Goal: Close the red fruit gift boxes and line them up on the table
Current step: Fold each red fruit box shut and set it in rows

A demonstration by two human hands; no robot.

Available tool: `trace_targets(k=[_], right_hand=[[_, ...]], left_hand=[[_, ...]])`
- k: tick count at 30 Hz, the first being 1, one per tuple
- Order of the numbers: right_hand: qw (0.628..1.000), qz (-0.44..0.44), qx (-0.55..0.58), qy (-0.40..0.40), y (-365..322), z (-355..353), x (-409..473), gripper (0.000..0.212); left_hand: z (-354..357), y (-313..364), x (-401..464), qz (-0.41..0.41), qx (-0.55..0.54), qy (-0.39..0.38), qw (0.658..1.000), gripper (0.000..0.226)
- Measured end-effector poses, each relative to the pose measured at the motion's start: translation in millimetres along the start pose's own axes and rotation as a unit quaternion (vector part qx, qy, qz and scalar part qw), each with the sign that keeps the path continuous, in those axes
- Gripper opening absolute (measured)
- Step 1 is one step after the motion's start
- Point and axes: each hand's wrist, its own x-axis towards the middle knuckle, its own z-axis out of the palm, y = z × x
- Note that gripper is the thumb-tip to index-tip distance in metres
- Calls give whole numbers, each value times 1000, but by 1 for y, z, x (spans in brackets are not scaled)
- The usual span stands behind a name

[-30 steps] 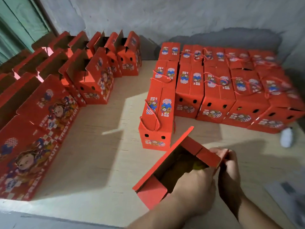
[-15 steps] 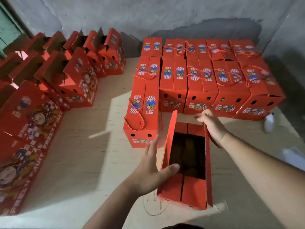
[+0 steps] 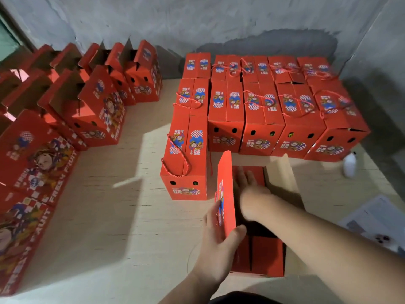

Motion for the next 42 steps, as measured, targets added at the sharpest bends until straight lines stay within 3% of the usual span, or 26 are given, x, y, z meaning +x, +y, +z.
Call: trace_targets(k=[3,7,10,13,16,19,23,27,30,34,38,42], right_hand=[[994,-33,93,48,6,18,-7,108],[958,-43,222,174,13,50,-27,74],[921,-53,250,294,15,50,-42,59],[879,-43,188,435,19,52,-57,38],[896,-19,169,409,12,83,-72,57],[897,-52,190,395,12,110,-66,81],[853,-36,188,485,19,95,-38,56],[924,-45,203,322,39,80,-4,68],[923,-78,203,318,45,78,11,64],[891,-125,271,342,52,67,22,56],[883,-148,286,340,66,53,47,55],[886,-158,256,353,69,59,56,64]], left_hand=[[-4,-2,4,-7,22,-11,1000,82],[-2,0,5,13,85,-25,996,93],[3,5,5,51,159,-36,985,99],[7,9,3,75,203,-45,975,92],[9,9,3,86,194,-44,976,88],[17,8,2,86,214,-32,972,87],[29,12,0,88,279,-8,956,94],[37,13,1,68,390,11,918,90],[43,11,7,51,475,43,878,82],[46,11,37,33,474,82,876,82],[56,17,68,-20,436,104,894,88],[53,20,89,8,478,134,868,77]])
